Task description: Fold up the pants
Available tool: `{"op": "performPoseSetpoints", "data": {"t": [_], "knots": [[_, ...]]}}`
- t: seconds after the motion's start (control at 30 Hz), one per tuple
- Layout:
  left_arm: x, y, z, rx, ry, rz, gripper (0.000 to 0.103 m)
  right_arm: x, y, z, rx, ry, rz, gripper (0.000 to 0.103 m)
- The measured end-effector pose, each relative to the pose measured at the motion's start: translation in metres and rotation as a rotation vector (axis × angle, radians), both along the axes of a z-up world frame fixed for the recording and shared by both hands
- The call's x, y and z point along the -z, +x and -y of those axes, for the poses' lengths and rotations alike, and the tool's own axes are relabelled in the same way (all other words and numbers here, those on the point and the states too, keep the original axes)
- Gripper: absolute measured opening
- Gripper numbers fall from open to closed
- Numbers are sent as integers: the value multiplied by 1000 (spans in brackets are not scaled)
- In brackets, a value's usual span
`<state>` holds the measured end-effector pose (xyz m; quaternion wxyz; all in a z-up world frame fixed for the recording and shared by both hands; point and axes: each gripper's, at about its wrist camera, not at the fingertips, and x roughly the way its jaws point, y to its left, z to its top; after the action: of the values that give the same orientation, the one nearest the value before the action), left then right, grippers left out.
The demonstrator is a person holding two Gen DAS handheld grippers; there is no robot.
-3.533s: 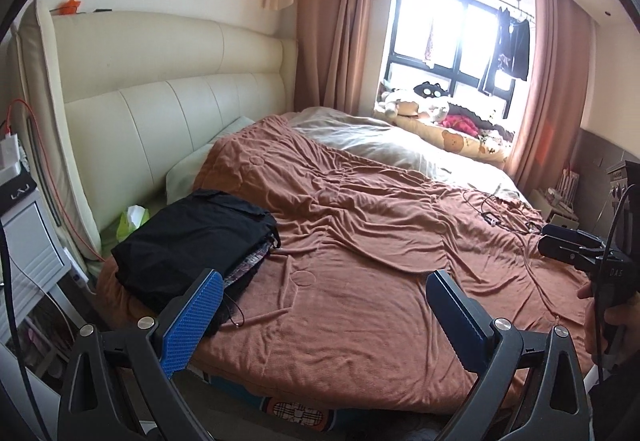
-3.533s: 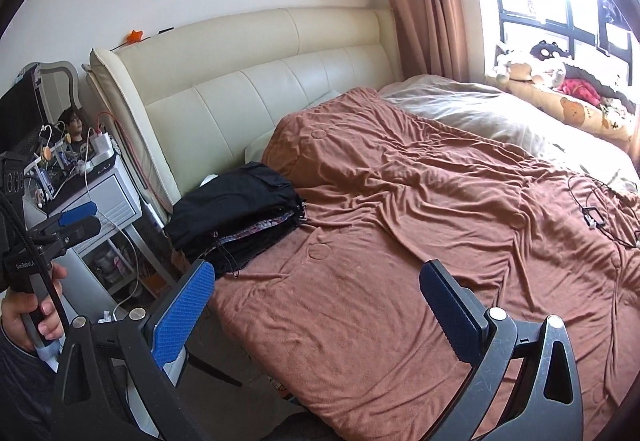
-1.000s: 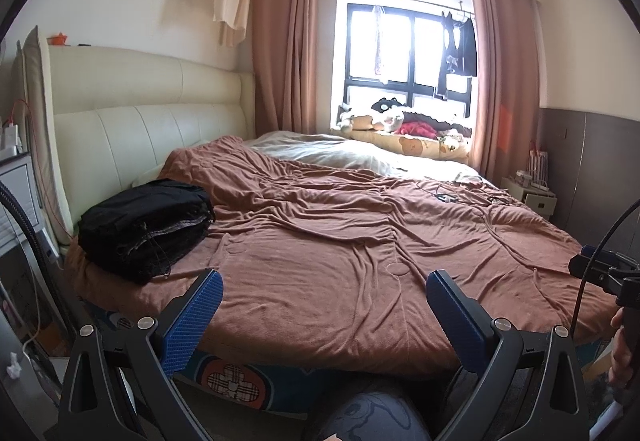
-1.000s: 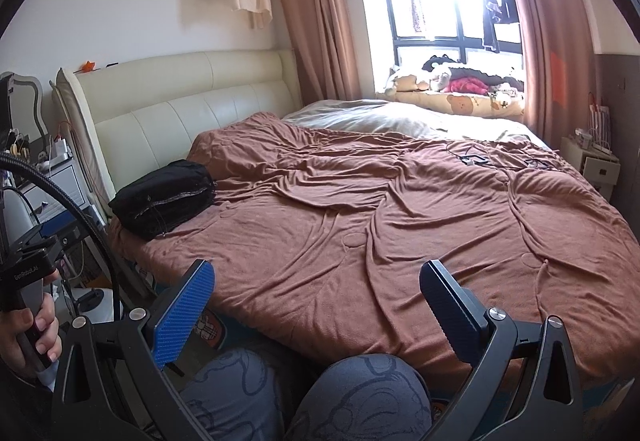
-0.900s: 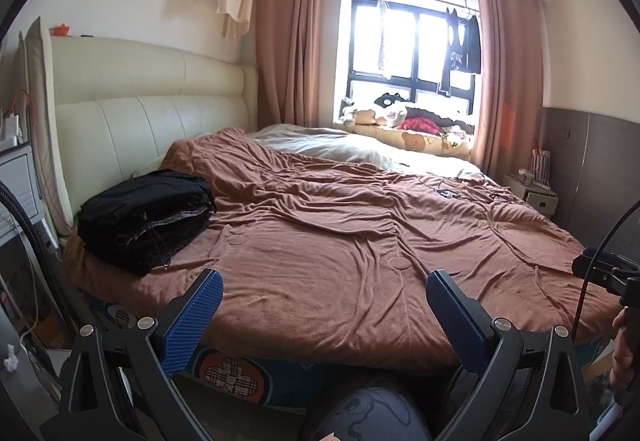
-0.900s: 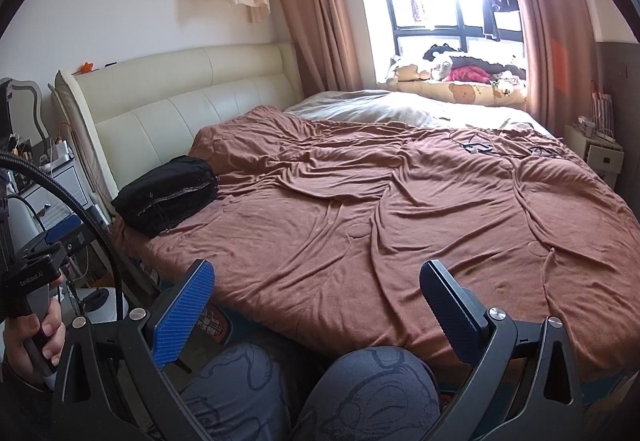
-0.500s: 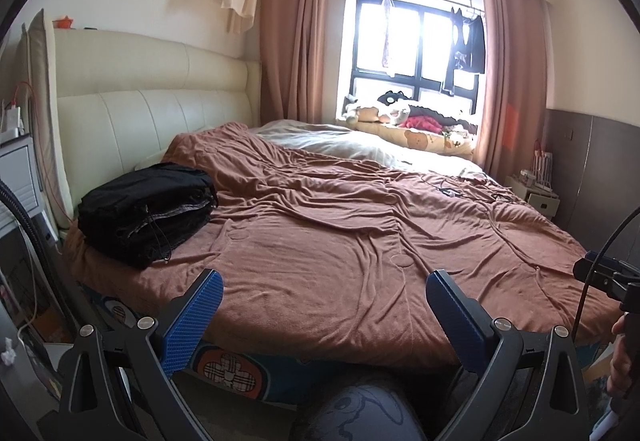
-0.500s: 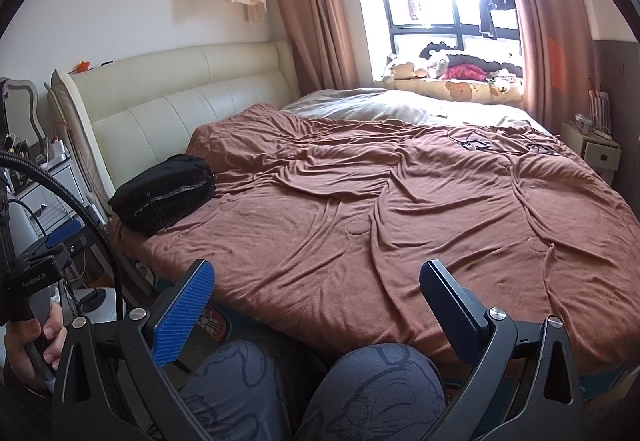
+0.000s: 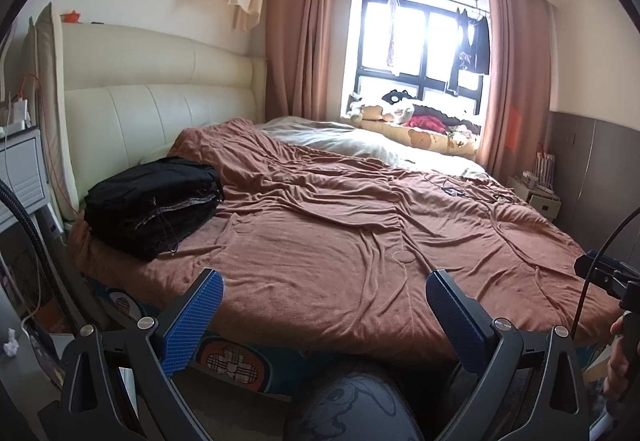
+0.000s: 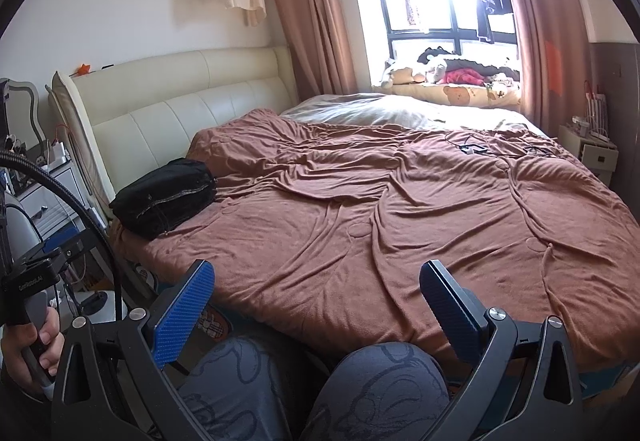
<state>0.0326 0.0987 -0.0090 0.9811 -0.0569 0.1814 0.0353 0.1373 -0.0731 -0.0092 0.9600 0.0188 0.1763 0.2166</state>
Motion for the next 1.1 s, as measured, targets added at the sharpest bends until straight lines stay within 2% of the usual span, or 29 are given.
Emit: {"op": "performPoseSetpoints", "data": {"t": [1.1], "knots": [[-6,-22,-8,-25,2,4,102,-7,-16,-4,-4,-6,11,103]]}}
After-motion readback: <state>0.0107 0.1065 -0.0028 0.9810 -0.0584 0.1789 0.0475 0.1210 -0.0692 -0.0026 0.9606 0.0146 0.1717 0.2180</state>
